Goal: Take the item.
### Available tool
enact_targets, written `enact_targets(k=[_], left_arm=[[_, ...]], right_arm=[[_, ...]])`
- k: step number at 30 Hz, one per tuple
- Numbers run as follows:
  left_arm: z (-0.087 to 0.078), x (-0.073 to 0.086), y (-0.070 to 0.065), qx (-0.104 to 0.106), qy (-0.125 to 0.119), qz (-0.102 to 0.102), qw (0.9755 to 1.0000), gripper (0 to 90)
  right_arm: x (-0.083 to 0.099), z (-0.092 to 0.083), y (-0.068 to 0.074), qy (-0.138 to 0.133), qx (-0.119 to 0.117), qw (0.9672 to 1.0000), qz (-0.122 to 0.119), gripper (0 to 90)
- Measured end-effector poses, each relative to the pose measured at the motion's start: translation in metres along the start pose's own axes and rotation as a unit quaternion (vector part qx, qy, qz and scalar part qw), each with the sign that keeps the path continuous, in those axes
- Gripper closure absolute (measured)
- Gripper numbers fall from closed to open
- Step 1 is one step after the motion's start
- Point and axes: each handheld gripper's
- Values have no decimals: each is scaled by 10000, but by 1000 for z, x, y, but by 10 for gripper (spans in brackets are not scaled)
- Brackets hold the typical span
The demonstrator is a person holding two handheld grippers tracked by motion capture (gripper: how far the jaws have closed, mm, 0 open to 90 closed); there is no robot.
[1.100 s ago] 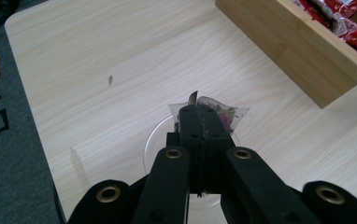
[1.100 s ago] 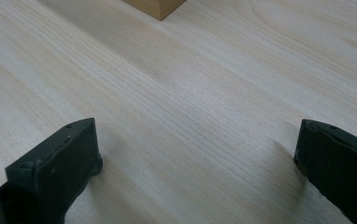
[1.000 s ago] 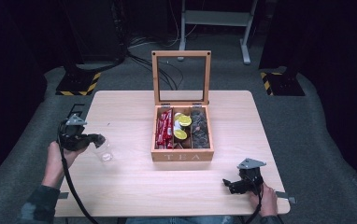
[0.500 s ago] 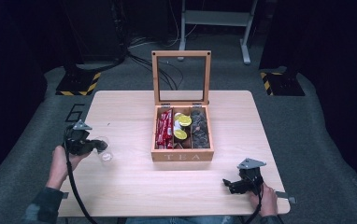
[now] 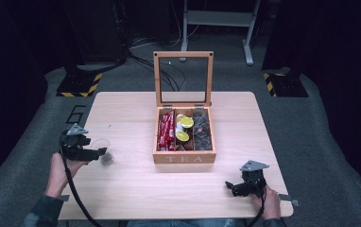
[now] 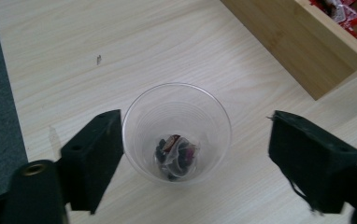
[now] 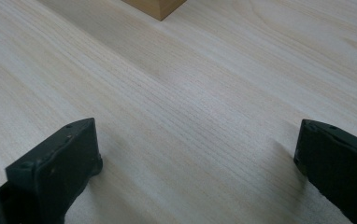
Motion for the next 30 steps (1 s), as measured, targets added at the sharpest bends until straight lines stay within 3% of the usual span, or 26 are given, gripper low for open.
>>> enact_targets(k=[8,14,18,20,24,25,27,30], left_arm=[[-15,14,-28,8,-382,139,9992,7],[-10,28,-50,97,-613,257,9977,0],[-2,35,-67,219,-863,333,9955,0],[6,40,-80,433,-864,460,9943,0],[25,49,-97,560,-728,669,9935,0],[25,49,-97,560,-728,669,9935,0],[41,55,-104,741,-668,711,9925,0],[59,61,-108,731,-457,739,9935,0]], right_arm=[[0,0,0,2,1,10000,2,0],[0,0,0,2,3,10000,4,0],[0,0,0,3,1,10000,5,0],[0,0,0,3,2,10000,4,0],[0,0,0,2,2,10000,0,0],[0,0,0,4,2,10000,4,0],[0,0,0,3,2,10000,1,0],[0,0,0,3,2,10000,1,0]])
Point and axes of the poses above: each handheld gripper's, and its own axes: z roughly forward along the jaws, x roughly out of its underside, y roughly to its left, and after that the axes turned 1 degree about y, right-handed
